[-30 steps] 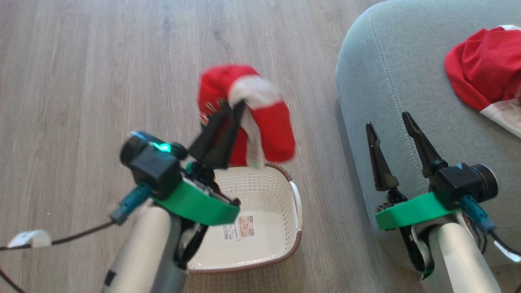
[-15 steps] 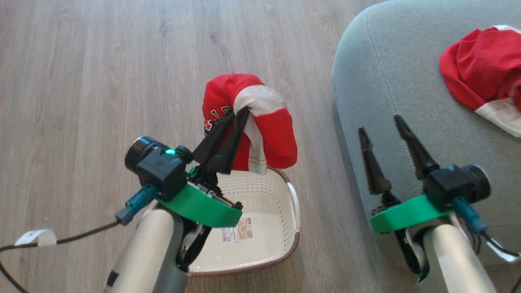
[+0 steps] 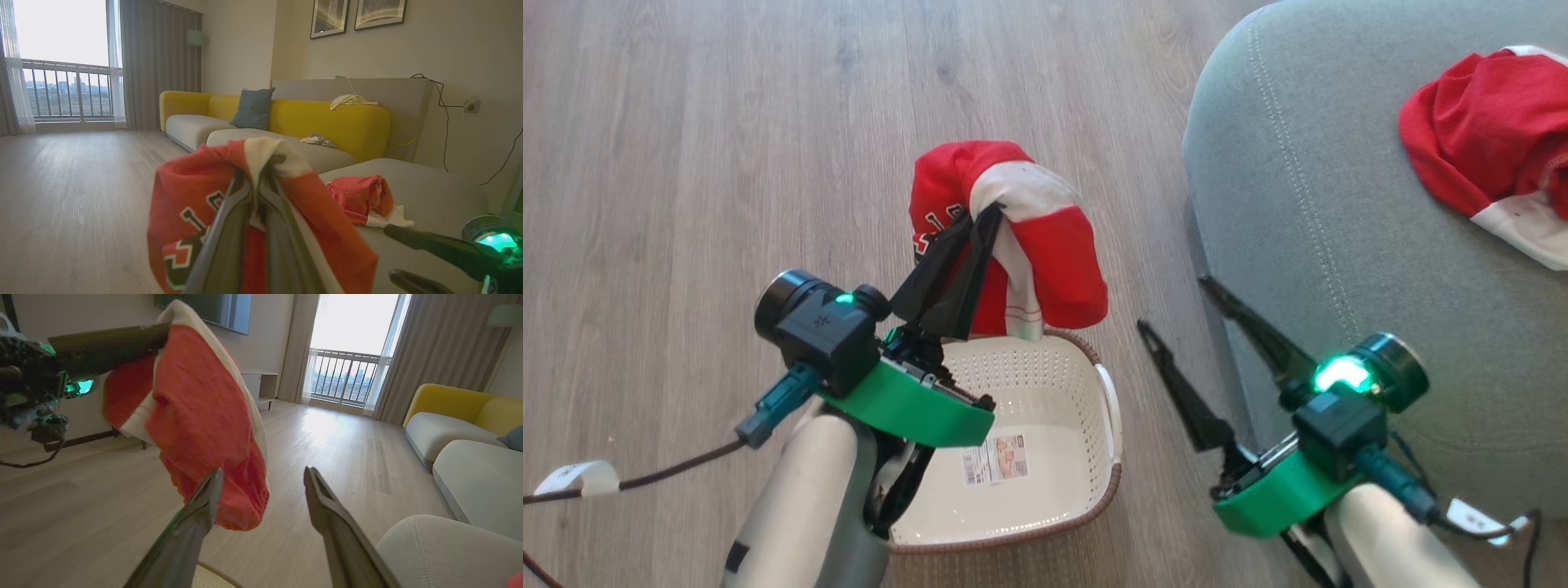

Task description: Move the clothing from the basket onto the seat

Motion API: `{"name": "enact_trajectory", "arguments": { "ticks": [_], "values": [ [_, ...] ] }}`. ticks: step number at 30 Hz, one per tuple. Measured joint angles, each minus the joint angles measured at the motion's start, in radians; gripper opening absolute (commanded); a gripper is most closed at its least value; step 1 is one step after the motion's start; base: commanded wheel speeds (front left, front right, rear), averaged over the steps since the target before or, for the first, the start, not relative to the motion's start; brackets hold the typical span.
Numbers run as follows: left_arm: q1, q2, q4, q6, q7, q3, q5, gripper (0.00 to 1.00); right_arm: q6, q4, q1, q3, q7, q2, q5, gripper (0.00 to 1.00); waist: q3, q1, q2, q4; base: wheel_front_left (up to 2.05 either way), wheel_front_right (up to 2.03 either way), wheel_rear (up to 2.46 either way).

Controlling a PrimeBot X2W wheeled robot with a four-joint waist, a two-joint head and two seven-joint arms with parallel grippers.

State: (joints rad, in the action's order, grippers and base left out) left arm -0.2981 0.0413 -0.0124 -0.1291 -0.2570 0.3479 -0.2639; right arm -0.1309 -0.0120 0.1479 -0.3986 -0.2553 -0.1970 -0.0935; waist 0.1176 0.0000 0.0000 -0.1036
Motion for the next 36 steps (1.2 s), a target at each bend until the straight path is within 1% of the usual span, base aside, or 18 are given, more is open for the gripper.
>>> {"name": "enact_trajectory", "arguments": {
  "ticks": [4, 7, 10, 13, 18, 31, 32, 33, 36],
  "values": [
    [-0.003, 0.000, 0.000, 0.000, 0.000, 0.003, 0.000, 0.00, 0.000, -0.004, 0.003, -0.038, 0.000, -0.015, 0.009, 1.00, 0.006, 0.0000, 0.0000, 0.004, 0.00, 0.00, 0.00],
    [-0.004, 0.000, 0.000, 0.000, 0.000, 0.007, 0.000, 0.00, 0.000, 0.018, 0.020, -0.100, 0.000, -0.039, 0.076, 1.00, 0.010, 0.0000, 0.0000, 0.007, 0.00, 0.00, 0.00],
    [-0.004, 0.000, -0.002, 0.000, 0.000, 0.018, 0.000, 0.00, 0.000, 0.059, 0.052, -0.105, 0.000, -0.028, 0.116, 1.00, 0.011, 0.0000, 0.0000, 0.010, 0.00, 0.00, 0.00],
    [-0.004, 0.000, -0.002, 0.000, 0.000, 0.051, 0.002, 0.00, 0.000, 0.100, 0.095, -0.104, 0.000, -0.021, 0.152, 1.00, 0.010, 0.0000, 0.0000, 0.018, 0.00, 0.00, 0.00],
    [-0.004, 0.001, -0.001, 0.000, 0.000, 0.097, 0.005, 0.00, 0.000, 0.130, 0.139, -0.092, 0.000, 0.014, 0.185, 1.00, 0.008, 0.0000, 0.0000, 0.032, 0.00, 0.00, 0.00],
    [-0.004, 0.003, 0.001, 0.000, 0.000, 0.189, 0.004, 0.00, 0.000, 0.207, 0.209, -0.090, 0.000, 0.069, 0.189, 1.00, 0.010, 0.0000, 0.0000, 0.064, 0.00, 0.00, 0.00],
    [-0.004, 0.003, 0.001, 0.000, 0.000, 0.196, 0.004, 0.00, 0.000, 0.212, 0.213, -0.085, 0.000, 0.074, 0.185, 0.62, 0.010, 0.0000, 0.0000, 0.066, 0.00, 0.00, 0.00],
    [-0.004, 0.004, 0.001, 0.000, 0.000, 0.201, 0.004, 0.00, 0.000, 0.217, 0.213, -0.077, 0.000, 0.079, 0.175, 0.00, 0.009, 0.0001, 0.0000, 0.067, 0.00, 0.00, 0.00],
    [-0.004, 0.004, 0.006, 0.000, 0.000, 0.204, 0.000, 0.00, 0.000, 0.235, 0.213, -0.062, 0.000, 0.086, 0.159, 0.00, 0.007, 0.0000, 0.0000, 0.073, 0.00, 0.00, 0.00]
  ]
}}
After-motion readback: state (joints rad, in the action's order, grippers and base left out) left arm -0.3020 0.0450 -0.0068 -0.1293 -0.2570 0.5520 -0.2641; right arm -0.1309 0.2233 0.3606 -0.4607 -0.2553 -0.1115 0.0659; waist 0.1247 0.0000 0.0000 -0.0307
